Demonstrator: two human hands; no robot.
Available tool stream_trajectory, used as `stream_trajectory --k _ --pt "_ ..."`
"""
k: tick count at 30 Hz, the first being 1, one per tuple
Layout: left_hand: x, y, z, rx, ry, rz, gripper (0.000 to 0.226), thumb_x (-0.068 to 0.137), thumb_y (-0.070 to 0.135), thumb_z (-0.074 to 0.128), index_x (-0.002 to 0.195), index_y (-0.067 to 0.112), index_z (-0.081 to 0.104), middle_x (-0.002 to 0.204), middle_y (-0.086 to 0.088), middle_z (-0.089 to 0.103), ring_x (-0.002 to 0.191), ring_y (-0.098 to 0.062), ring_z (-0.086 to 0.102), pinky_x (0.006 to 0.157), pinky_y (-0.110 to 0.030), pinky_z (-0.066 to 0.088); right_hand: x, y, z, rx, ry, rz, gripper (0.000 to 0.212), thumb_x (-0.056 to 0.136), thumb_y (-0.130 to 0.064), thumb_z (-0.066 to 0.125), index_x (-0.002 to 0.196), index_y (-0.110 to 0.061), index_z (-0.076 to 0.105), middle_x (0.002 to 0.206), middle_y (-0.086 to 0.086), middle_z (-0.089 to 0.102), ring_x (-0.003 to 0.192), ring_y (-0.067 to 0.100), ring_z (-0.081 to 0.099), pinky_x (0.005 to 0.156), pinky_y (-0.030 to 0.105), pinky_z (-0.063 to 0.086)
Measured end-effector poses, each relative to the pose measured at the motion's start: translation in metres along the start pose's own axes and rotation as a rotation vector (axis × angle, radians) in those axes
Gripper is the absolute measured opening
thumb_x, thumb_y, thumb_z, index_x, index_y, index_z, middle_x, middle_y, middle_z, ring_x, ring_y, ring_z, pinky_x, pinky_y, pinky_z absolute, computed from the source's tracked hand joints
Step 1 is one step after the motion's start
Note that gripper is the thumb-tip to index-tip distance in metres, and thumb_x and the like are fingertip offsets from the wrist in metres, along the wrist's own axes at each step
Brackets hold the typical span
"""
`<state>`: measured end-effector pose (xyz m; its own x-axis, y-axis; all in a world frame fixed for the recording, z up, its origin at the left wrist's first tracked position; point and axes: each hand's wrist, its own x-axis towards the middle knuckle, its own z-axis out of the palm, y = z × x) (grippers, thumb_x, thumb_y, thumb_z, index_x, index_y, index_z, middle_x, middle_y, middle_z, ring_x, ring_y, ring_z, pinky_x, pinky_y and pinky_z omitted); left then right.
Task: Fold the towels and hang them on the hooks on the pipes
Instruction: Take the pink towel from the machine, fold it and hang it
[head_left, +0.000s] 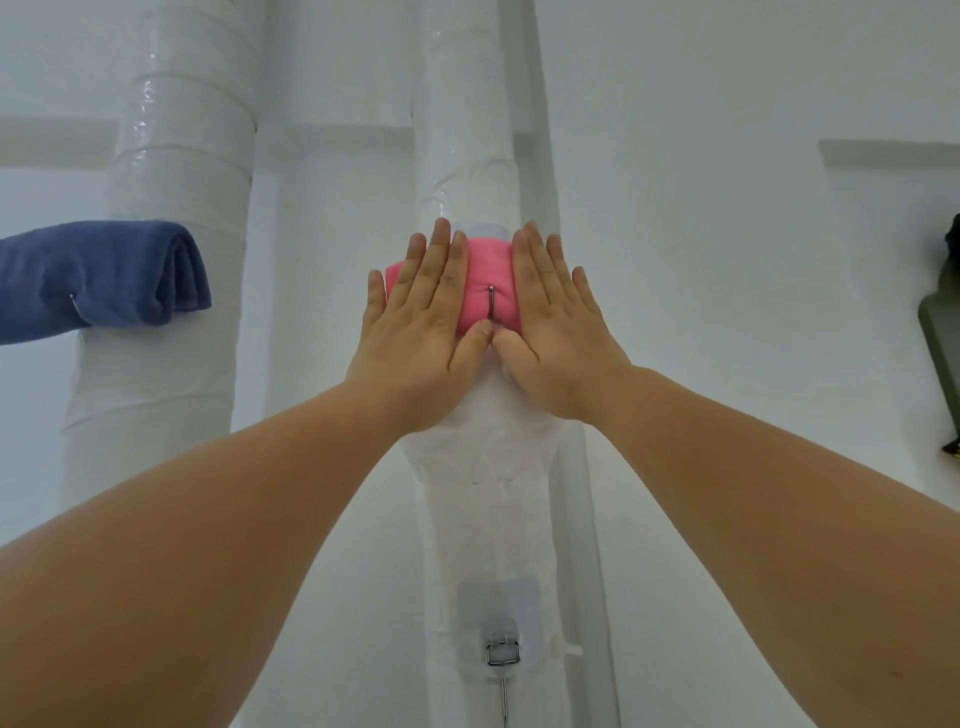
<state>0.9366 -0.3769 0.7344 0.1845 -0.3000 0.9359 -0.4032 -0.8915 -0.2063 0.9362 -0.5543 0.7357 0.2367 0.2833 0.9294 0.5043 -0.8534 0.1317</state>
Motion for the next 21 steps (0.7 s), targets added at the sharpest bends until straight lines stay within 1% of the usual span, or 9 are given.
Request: stream_trajectory --k 3,6,8,12,16,18,21 --pt "0.003 -0.006 0.002 -0.034 0.000 0.035 0.081 0.093 0.063 0.011 0.159 0.027 -0.018 0.169 0.008 -0.023 0.154 -0.010 -0.023 0.126 -0.047 -0.012 0.004 0.003 0.007 0.064 0.003 0.003 0.091 0.085 -0.059 0.020 0.158 -0.021 -0.019 0.166 -0.005 -0.024 0.153 0.016 -0.023 0.125 0.040 -0.011" --pt "0.003 -0.006 0.003 -0.033 0.001 0.051 0.080 0.092 0.063 0.011 0.159 0.028 -0.018 0.169 0.008 -0.022 0.154 -0.010 -0.022 0.126 -0.046 -0.012 0.004 0.004 0.009 0.086 0.006 0.012 0.092 0.085 -0.061 0.022 0.157 -0.023 -0.020 0.166 -0.006 -0.024 0.153 0.016 -0.023 0.125 0.042 -0.011" --pt "0.003 -0.006 0.000 -0.028 -0.015 0.043 0.080 0.093 0.061 0.012 0.159 0.028 -0.018 0.169 0.008 -0.022 0.154 -0.011 -0.022 0.126 -0.046 -0.013 0.004 0.002 0.006 0.073 -0.023 0.030 0.094 0.083 -0.063 0.020 0.157 -0.023 -0.022 0.166 -0.006 -0.025 0.153 0.017 -0.023 0.125 0.044 -0.010" --pt "0.003 -0.003 -0.009 0.051 -0.091 0.037 0.080 0.093 0.057 0.012 0.159 0.025 -0.019 0.169 0.007 -0.023 0.155 -0.014 -0.022 0.125 -0.048 -0.012 0.003 -0.003 -0.007 -0.073 -0.131 0.074 0.094 0.082 -0.066 0.015 0.155 -0.022 -0.026 0.165 -0.004 -0.028 0.152 0.021 -0.025 0.124 0.049 -0.011" --pt "0.005 0.000 -0.033 0.277 -0.207 0.066 0.079 0.096 0.054 0.013 0.158 0.020 -0.022 0.168 0.002 -0.026 0.155 -0.017 -0.021 0.124 -0.051 -0.014 0.002 -0.013 -0.028 -0.267 -0.234 0.123 0.088 0.092 -0.066 0.016 0.154 -0.021 -0.028 0.165 -0.001 -0.029 0.152 0.025 -0.026 0.122 0.054 -0.014" --pt "0.006 0.004 -0.046 0.380 -0.245 0.088 0.080 0.095 0.056 0.010 0.158 0.019 -0.022 0.168 0.000 -0.026 0.156 -0.019 -0.020 0.124 -0.054 -0.014 0.001 -0.020 -0.038 -0.360 -0.263 0.130 0.088 0.093 -0.066 0.016 0.154 -0.019 -0.027 0.165 0.001 -0.029 0.151 0.027 -0.027 0.122 0.056 -0.014" --pt "0.002 0.014 -0.057 0.402 -0.269 0.067 0.081 0.097 0.061 0.009 0.159 0.018 -0.021 0.167 0.000 -0.027 0.155 -0.019 -0.021 0.123 -0.056 -0.015 -0.004 -0.029 -0.049 -0.405 -0.283 0.162 0.091 0.091 -0.068 0.013 0.155 -0.016 -0.026 0.165 0.003 -0.029 0.151 0.028 -0.028 0.121 0.057 -0.014"
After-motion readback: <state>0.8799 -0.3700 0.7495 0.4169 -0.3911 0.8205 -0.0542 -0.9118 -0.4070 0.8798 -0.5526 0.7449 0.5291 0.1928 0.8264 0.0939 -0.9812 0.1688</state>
